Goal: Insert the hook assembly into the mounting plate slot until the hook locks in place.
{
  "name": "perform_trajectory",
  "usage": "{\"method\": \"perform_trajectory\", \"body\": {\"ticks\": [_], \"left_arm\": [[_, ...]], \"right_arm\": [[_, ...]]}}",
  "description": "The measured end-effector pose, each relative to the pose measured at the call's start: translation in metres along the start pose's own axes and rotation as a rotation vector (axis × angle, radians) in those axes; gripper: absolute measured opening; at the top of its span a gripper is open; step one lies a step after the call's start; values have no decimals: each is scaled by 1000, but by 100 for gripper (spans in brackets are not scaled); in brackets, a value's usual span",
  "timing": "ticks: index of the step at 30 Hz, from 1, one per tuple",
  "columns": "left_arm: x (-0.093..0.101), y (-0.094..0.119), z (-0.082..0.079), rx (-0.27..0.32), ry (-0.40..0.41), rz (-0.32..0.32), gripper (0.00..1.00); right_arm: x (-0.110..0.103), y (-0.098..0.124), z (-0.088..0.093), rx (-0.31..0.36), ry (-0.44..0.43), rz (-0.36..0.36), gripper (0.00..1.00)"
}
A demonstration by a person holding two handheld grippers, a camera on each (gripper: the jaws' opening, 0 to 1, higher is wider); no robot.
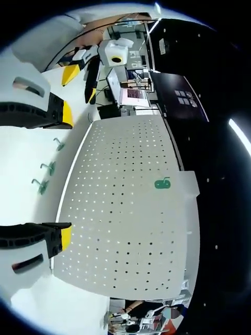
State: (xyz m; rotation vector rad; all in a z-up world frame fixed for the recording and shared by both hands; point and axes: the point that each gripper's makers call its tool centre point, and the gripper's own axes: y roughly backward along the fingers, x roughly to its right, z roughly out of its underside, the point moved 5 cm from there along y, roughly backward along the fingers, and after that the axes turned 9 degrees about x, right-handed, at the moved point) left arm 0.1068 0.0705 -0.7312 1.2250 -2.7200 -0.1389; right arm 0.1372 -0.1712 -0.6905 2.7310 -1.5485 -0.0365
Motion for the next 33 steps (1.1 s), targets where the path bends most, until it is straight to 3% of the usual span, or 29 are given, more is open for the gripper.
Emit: {"method": "perform_trajectory", "body": {"ticks": [33], "left_arm": [[3,0,4,-32,15,25,78]], "right_arm": [[1,22,28,-85,-42,-14,71]]}}
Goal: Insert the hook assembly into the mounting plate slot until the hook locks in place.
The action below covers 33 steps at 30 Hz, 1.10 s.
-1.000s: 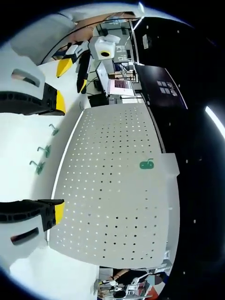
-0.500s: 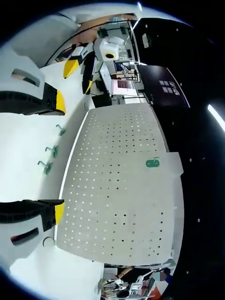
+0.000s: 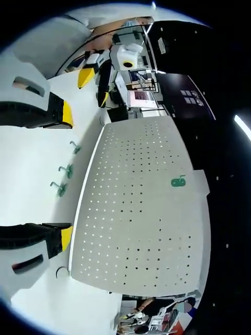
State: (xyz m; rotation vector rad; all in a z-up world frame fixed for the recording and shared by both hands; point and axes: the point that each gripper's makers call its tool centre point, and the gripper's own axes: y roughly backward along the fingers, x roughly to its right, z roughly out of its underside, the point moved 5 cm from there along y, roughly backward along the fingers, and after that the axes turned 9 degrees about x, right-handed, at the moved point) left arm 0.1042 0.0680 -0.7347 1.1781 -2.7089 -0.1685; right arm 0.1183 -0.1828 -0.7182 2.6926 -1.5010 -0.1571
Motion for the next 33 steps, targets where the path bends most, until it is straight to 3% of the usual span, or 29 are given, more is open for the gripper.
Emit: {"method": "perform_trajectory", "body": {"ticks": [33], "left_arm": [[-7,2,8,-32,28,-3,79]], "right_arm": [[-2,2,20,-94,-29,-15,71]]}}
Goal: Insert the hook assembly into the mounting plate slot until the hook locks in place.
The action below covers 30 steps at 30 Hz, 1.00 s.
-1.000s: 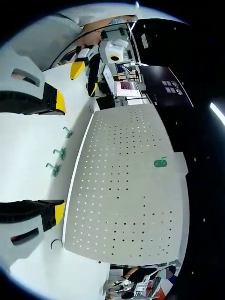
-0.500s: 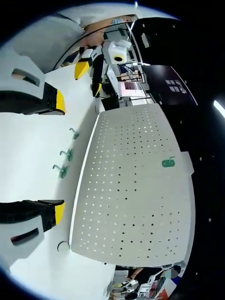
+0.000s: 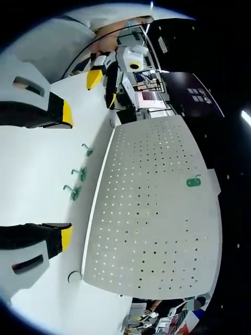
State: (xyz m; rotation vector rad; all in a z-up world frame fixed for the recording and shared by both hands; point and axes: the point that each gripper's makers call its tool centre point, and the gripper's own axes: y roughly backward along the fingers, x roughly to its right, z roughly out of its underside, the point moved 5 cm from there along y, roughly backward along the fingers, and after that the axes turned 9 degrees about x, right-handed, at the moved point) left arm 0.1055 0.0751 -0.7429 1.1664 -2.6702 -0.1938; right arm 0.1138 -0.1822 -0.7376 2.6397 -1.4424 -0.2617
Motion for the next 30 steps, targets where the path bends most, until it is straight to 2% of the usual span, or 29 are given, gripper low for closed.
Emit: {"method": "perform_trajectory", "body": {"ticks": [14,19,26,30], "left_arm": [[-7,-8,-5,-7,-22,14,79],[-8,-10,-1,-45,-68,43,79],[-16,-14,-2,-60,-74,54,78],[-20,-18,-3,-81,-57,83,81]], "right_arm": [[-2,-1,1,-5,0,-9,70],[-3,-1,1,-6,-4,-15,71],[-4,-1,3,-14,-15,-20,71],[-5,-2,3,-20,-13,-24,70]]}}
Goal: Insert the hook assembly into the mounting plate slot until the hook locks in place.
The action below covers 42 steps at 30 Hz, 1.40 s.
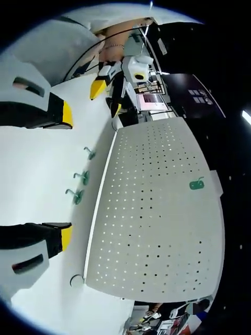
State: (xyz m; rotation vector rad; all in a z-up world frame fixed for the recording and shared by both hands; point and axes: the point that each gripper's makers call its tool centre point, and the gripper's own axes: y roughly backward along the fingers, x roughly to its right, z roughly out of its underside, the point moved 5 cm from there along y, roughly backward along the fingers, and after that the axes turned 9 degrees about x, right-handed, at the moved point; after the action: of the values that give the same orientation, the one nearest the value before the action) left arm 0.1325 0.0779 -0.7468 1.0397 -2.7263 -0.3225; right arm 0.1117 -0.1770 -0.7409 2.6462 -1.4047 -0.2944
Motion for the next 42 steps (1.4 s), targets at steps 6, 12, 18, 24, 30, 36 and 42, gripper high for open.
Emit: {"method": "perform_trajectory", "body": {"ticks": [6,12,18,24,30,36,42], "left_arm": [[-8,1,-2,-32,-35,21,80],[-16,-1,-3,-64,-59,37,81],[-24,-2,-3,-104,-90,59,82],[-33,-4,-5,-142,-138,78,82],[-36,-8,-9,-169,-172,113,83],[-42,-13,-10,-216,-227,148,83],[-49,-20,-9,-255,-258,178,84]], "right_arm": [[-1,-1,3,-11,-14,-5,71],[1,0,5,-15,-14,-2,71],[-1,0,5,-22,-8,-6,72],[0,0,4,-16,-7,1,73],[-1,0,3,-16,-10,2,73],[-1,0,4,-17,-7,-1,72],[-2,0,4,-16,-10,-7,72]]}}
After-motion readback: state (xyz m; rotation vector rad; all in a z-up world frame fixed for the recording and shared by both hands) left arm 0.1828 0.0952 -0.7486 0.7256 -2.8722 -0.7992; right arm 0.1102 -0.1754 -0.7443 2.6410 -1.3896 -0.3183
